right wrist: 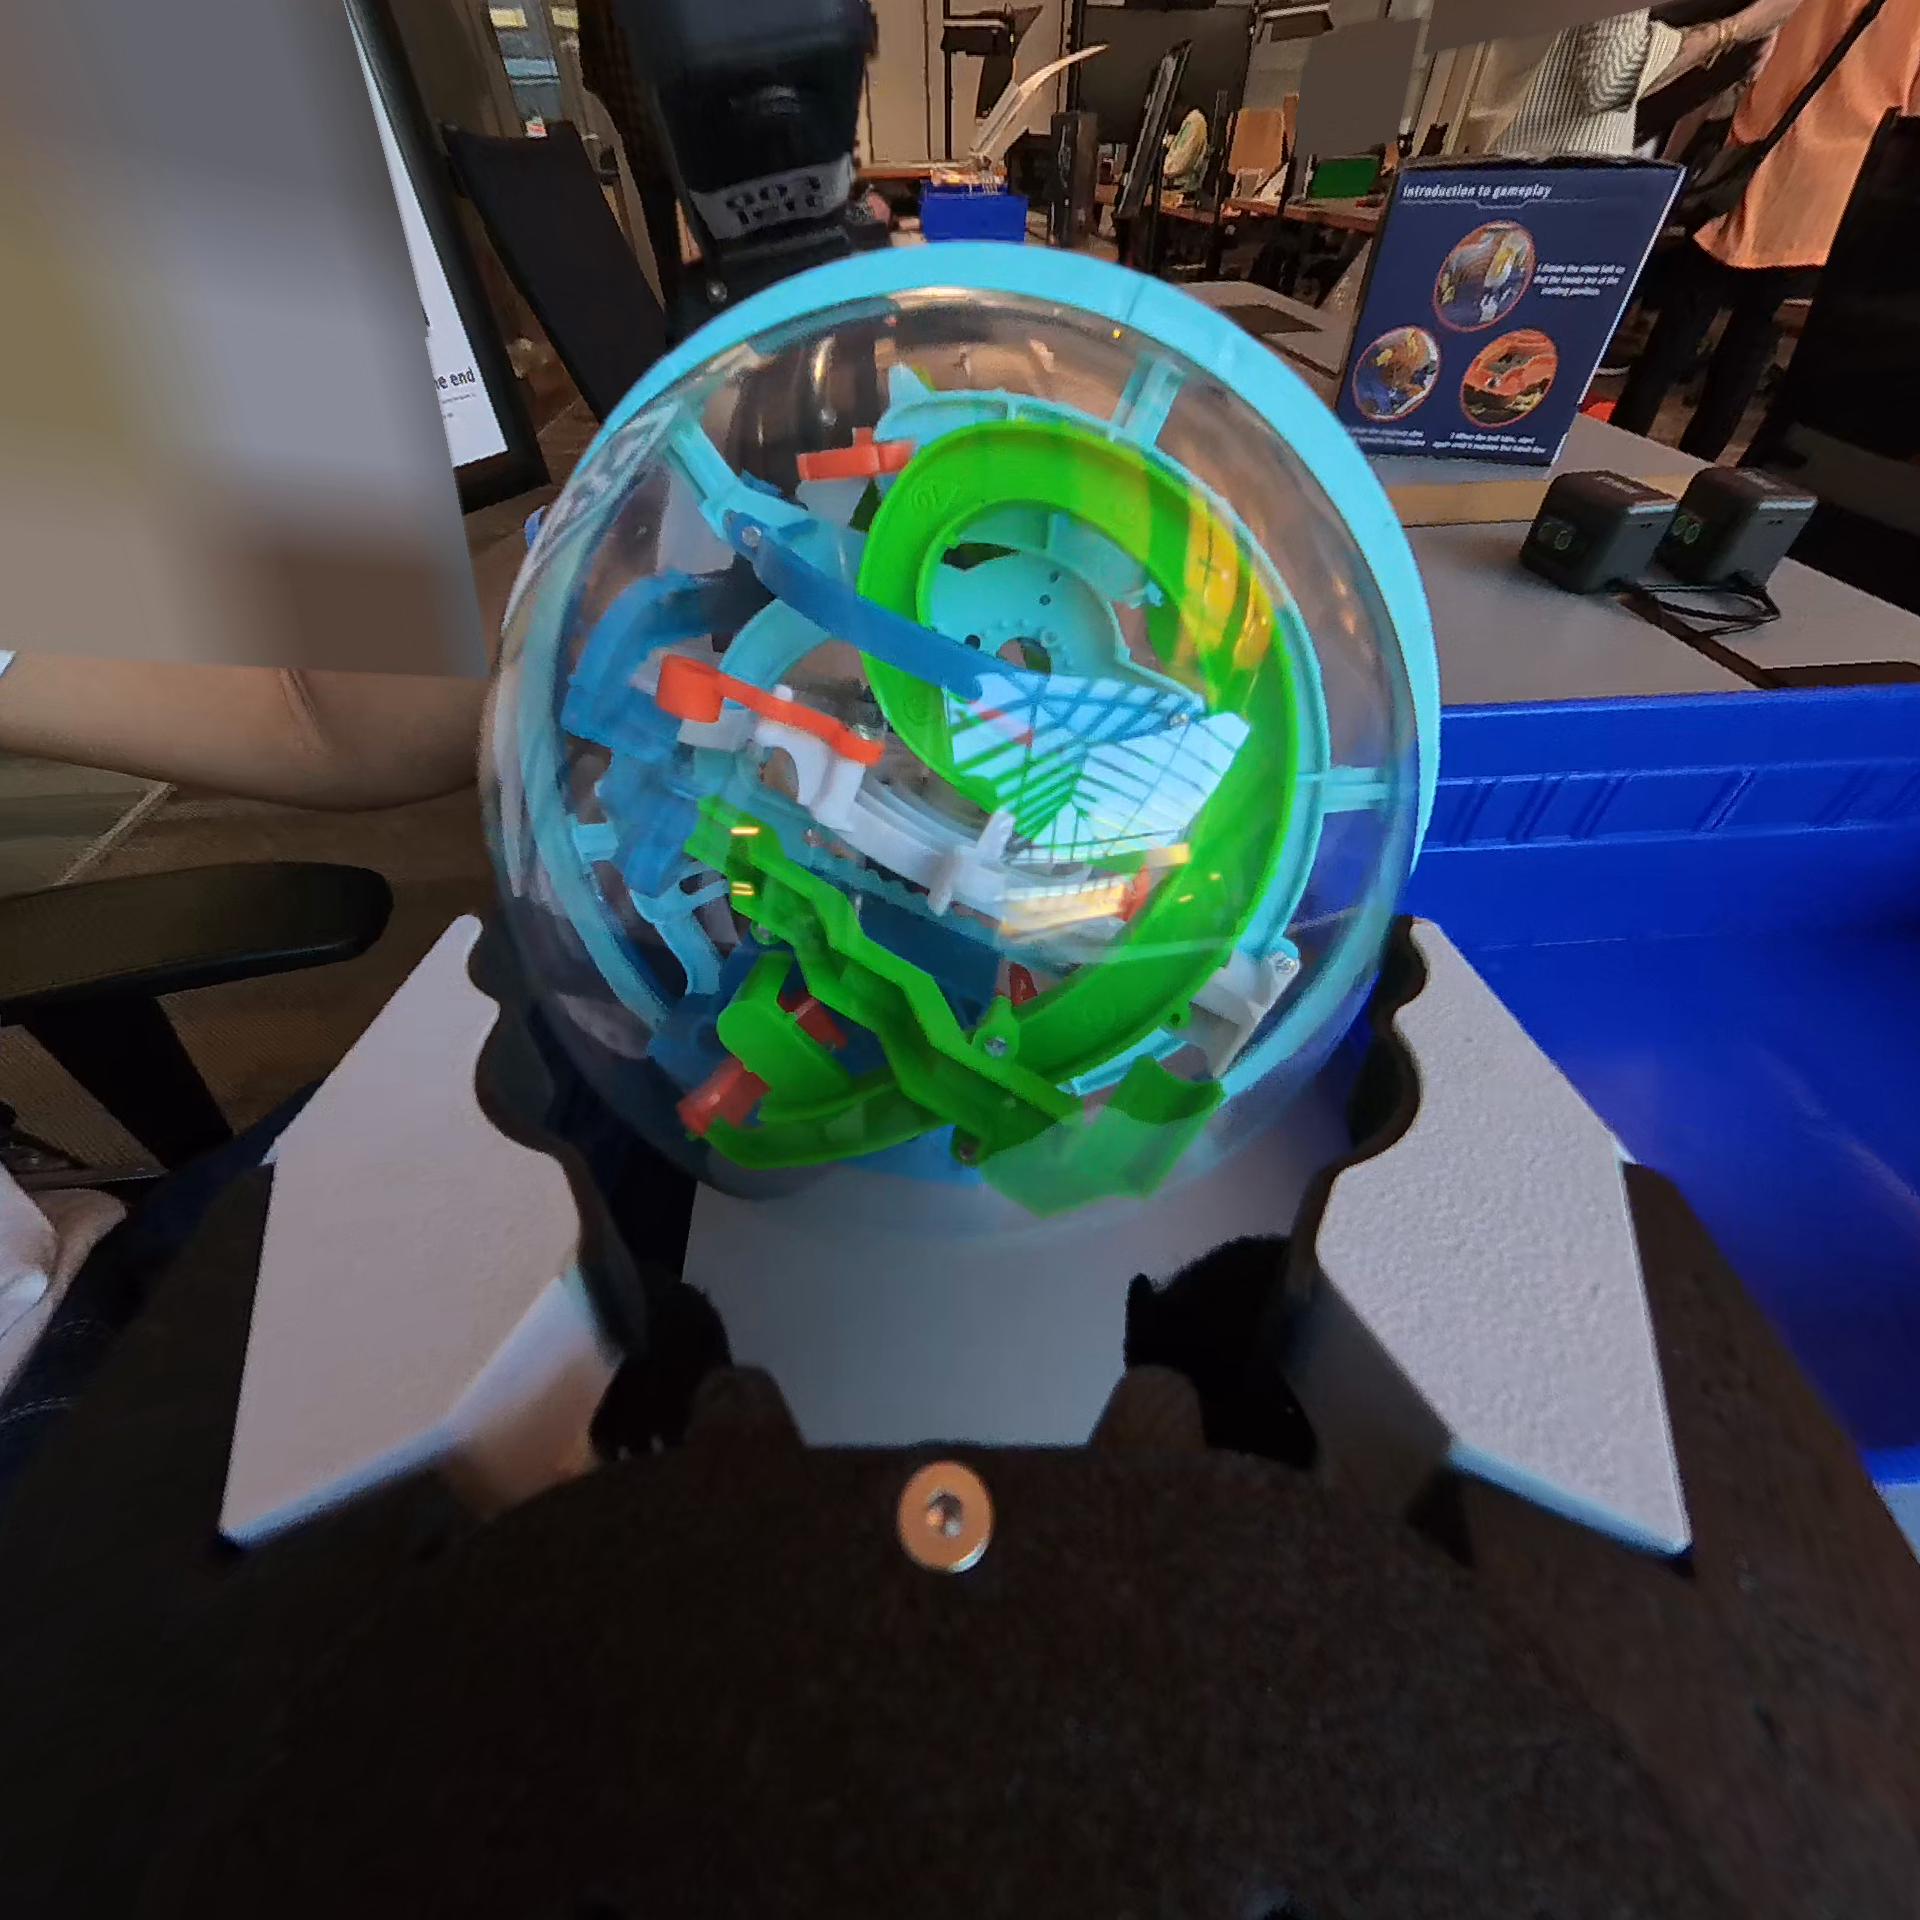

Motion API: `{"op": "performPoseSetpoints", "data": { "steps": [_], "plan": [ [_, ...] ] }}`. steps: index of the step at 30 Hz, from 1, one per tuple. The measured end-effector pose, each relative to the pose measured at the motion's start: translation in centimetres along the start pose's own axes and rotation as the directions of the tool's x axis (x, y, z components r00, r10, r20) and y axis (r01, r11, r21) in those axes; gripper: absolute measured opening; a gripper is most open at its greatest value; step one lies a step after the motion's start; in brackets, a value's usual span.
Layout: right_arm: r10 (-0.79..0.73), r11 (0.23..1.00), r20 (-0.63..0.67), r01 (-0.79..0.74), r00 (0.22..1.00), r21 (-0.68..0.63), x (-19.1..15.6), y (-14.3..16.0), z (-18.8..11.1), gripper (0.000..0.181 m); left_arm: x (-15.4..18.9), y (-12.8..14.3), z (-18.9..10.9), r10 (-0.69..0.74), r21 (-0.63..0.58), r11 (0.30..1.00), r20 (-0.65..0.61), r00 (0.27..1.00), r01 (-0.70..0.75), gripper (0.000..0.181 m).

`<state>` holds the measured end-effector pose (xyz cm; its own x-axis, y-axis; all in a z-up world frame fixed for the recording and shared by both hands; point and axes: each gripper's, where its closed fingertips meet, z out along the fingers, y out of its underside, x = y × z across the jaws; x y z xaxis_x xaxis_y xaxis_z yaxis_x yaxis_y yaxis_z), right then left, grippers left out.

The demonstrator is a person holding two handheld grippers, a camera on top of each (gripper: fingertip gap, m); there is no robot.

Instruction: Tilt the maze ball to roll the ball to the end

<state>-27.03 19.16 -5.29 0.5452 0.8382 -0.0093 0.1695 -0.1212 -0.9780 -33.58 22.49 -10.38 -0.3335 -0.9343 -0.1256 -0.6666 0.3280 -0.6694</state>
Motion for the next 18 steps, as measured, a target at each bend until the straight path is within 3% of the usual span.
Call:
{"op": "performPoseSetpoints", "data": {
  "steps": [1, 18],
  "plan": [
    [0.003, 1.000, 0.001, -0.003, 1.000, 0.001, 0.0, 0.1, 0.0, 0.155, 0.0, 0.0, -0.1, 0.002, -0.004, 1.000, 0.002, 1.000, -0.002, 0.134],
    [-0.047, 0.995, 0.004, 0.047, 0.999, -0.085, 0.3, 4.1, -0.3, 0.154, 0.1, 1.5, 2.4, 0.037, -0.088, 0.996, 0.064, 0.997, -0.031, 0.133]
  ]
}}
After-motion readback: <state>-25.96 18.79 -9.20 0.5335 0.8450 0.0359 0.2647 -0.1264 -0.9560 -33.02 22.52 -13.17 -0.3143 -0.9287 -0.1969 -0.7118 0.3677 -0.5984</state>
